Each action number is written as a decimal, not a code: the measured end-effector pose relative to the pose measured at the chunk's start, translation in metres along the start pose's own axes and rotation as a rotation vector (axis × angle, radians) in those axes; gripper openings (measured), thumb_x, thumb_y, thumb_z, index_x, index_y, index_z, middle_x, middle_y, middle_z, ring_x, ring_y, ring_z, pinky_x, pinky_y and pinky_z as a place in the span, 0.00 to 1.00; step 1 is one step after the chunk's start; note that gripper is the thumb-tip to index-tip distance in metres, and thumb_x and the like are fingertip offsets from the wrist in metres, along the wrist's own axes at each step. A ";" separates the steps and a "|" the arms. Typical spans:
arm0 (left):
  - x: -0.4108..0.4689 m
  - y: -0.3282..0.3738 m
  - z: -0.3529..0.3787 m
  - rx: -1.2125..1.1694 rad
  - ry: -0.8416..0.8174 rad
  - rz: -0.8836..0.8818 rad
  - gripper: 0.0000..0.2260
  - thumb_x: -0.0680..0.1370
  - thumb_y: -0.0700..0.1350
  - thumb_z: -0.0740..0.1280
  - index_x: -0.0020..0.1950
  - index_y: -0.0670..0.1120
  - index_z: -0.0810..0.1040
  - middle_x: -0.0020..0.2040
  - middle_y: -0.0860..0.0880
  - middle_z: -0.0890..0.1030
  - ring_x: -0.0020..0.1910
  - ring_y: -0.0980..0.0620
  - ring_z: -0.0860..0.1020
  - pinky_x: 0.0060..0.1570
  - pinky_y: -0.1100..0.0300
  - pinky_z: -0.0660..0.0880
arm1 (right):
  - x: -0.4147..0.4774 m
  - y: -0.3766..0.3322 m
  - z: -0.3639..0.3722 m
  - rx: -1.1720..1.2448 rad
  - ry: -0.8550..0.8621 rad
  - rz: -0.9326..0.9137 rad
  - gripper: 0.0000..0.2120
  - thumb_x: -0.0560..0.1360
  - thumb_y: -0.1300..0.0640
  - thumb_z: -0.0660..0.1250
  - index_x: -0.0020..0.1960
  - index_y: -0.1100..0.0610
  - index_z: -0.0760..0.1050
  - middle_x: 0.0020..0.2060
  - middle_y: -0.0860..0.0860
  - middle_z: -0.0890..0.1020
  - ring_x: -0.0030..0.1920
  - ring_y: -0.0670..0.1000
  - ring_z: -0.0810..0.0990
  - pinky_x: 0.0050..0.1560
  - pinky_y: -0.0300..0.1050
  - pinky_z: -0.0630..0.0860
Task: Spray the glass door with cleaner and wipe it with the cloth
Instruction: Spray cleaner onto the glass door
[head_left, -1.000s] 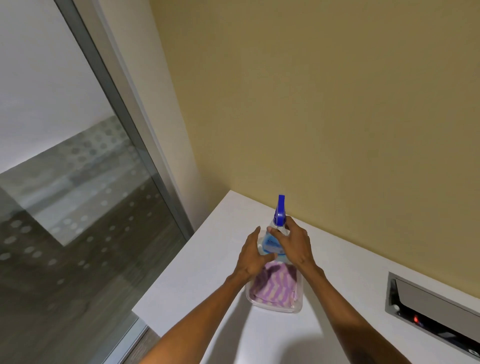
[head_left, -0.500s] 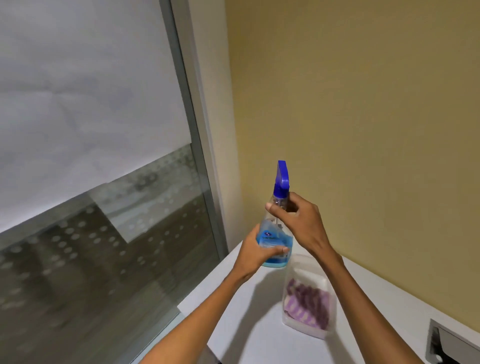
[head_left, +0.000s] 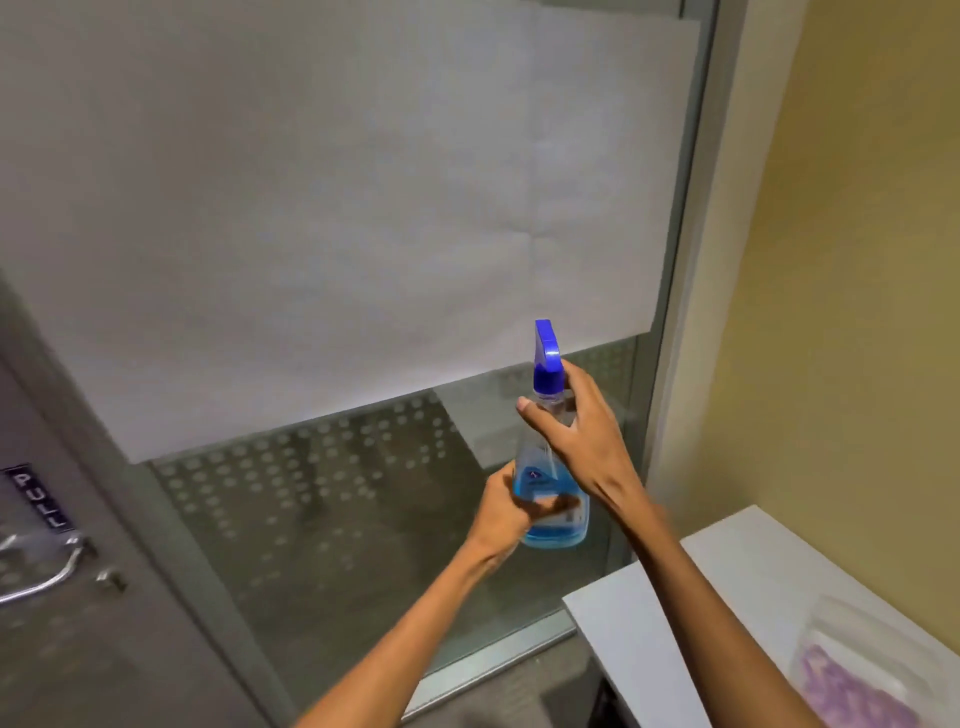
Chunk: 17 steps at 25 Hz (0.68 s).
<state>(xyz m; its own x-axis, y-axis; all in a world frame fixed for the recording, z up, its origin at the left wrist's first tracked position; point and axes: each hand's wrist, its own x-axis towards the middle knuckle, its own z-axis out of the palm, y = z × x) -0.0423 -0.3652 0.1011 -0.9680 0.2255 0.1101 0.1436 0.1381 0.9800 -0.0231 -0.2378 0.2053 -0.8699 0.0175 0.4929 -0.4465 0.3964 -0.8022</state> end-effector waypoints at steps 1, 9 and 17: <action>-0.020 0.000 -0.034 0.019 0.028 -0.001 0.18 0.71 0.45 0.80 0.59 0.46 0.81 0.51 0.52 0.88 0.53 0.53 0.86 0.57 0.58 0.83 | -0.005 -0.025 0.031 0.039 -0.014 -0.009 0.24 0.74 0.36 0.68 0.64 0.47 0.71 0.55 0.47 0.79 0.51 0.41 0.79 0.51 0.37 0.76; -0.203 0.010 -0.274 0.057 0.262 -0.064 0.25 0.58 0.58 0.82 0.51 0.54 0.82 0.43 0.58 0.86 0.46 0.61 0.85 0.45 0.67 0.82 | -0.080 -0.210 0.267 0.433 -0.096 0.009 0.08 0.80 0.48 0.71 0.53 0.38 0.74 0.50 0.45 0.83 0.51 0.52 0.86 0.57 0.59 0.84; -0.374 0.044 -0.494 0.110 0.476 0.012 0.16 0.67 0.48 0.81 0.52 0.53 0.84 0.48 0.50 0.88 0.49 0.52 0.87 0.53 0.57 0.83 | -0.139 -0.394 0.468 0.665 -0.198 -0.025 0.11 0.78 0.58 0.71 0.45 0.42 0.75 0.40 0.52 0.82 0.43 0.59 0.86 0.42 0.55 0.86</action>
<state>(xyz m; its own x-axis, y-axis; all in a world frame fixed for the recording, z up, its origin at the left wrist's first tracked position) 0.2242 -0.9199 0.1856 -0.9490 -0.2349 0.2102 0.1515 0.2447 0.9577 0.1763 -0.8260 0.2952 -0.8510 -0.1773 0.4943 -0.4458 -0.2538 -0.8584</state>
